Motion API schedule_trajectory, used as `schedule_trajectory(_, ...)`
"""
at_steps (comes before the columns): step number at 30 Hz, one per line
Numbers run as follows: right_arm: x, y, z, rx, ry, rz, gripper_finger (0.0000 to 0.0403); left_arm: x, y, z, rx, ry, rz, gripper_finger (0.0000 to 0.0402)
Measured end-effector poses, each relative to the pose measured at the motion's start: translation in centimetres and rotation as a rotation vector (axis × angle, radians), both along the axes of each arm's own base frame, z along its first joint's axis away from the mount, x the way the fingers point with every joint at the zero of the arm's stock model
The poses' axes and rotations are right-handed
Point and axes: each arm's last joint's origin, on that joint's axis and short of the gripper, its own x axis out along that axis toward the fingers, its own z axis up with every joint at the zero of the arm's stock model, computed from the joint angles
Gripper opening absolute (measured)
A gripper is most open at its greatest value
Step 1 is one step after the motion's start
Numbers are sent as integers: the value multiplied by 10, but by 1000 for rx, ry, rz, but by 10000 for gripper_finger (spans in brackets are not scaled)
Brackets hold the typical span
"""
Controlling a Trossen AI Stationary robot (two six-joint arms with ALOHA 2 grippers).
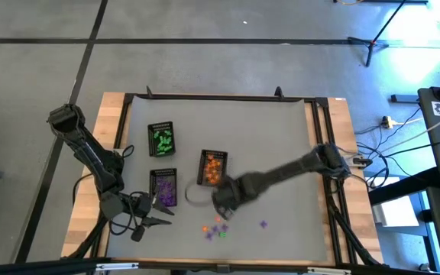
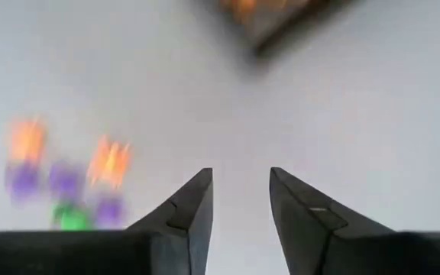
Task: Sort Halloween decoration
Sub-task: Put the purple spider toy into the bottom left black basket
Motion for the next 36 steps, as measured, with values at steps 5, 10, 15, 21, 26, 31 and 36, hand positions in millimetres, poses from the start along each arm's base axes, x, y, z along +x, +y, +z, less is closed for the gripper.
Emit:
schedule_trajectory(5,-34,63,15,-103,-63,78,128,0,0,0,2,2,0,125)
schedule_trajectory(10,-72,112,15,-189,-90,24,128,0,0,0,-19,6,6,125)
schedule_trajectory(15,-106,133,-2,-236,-24,-77,128,0,0,0,-21,5,13,125)
schedule_trajectory(21,-119,143,-27,-186,-15,-95,128,0,1,0,-13,0,31,125)
schedule_trajectory(26,-120,142,-46,-143,0,-72,128,0,1,0,-8,-2,41,125)
schedule_trajectory(31,-129,135,-63,-153,66,-100,128,0,1,0,-6,0,41,125)
schedule_trajectory(36,-135,129,-77,-156,72,-150,125,0,2,-2,2,10,42,125)
